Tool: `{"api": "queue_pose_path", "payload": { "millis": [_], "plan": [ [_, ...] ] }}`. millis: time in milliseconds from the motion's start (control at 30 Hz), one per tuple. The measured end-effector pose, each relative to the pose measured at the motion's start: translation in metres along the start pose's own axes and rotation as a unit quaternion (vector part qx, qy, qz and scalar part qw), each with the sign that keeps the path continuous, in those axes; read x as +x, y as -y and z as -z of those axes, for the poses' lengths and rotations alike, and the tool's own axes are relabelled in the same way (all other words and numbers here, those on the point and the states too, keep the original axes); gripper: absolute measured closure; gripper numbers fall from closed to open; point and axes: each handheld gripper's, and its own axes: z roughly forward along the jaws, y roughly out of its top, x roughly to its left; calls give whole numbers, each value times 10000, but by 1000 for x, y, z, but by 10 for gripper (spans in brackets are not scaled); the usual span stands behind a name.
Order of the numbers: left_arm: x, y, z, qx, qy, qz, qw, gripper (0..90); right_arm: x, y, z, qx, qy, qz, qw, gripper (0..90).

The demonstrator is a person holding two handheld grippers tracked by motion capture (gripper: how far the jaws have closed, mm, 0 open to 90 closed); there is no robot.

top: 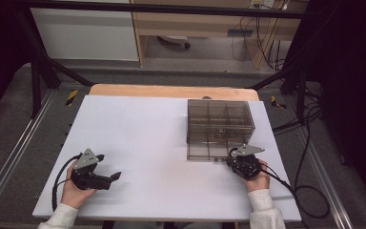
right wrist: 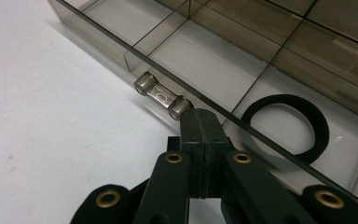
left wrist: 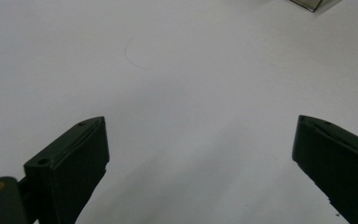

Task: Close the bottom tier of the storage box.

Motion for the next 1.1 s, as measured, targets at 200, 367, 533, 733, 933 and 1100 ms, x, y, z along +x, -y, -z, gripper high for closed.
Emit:
{"api": "queue_pose_path", "payload": {
  "millis": [200, 367, 533, 733, 933, 1100],
  "plan": [
    [0, 0, 0, 0, 1, 2, 10000, 35, 0, 0, -1, 4, -6, 16, 10000, 900],
    [0, 0, 0, 12, -2, -4, 10000, 35, 0, 0, -2, -6, 6, 34, 10000, 900],
    [0, 0, 0, 13, 2, -1, 10000, 35, -1, 0, -2, -9, 24, 49, 10000, 900],
    [0, 0, 0, 15, -3, -3, 10000, 35, 0, 0, -2, -9, 30, 45, 10000, 900],
    [0, 0, 0, 20, -2, -8, 10000, 35, -1, -1, -3, -18, 46, 48, 10000, 900],
    [0, 0, 0, 21, -4, -5, 10000, 35, -1, -1, -3, -16, 54, 64, 10000, 900]
  ]
}}
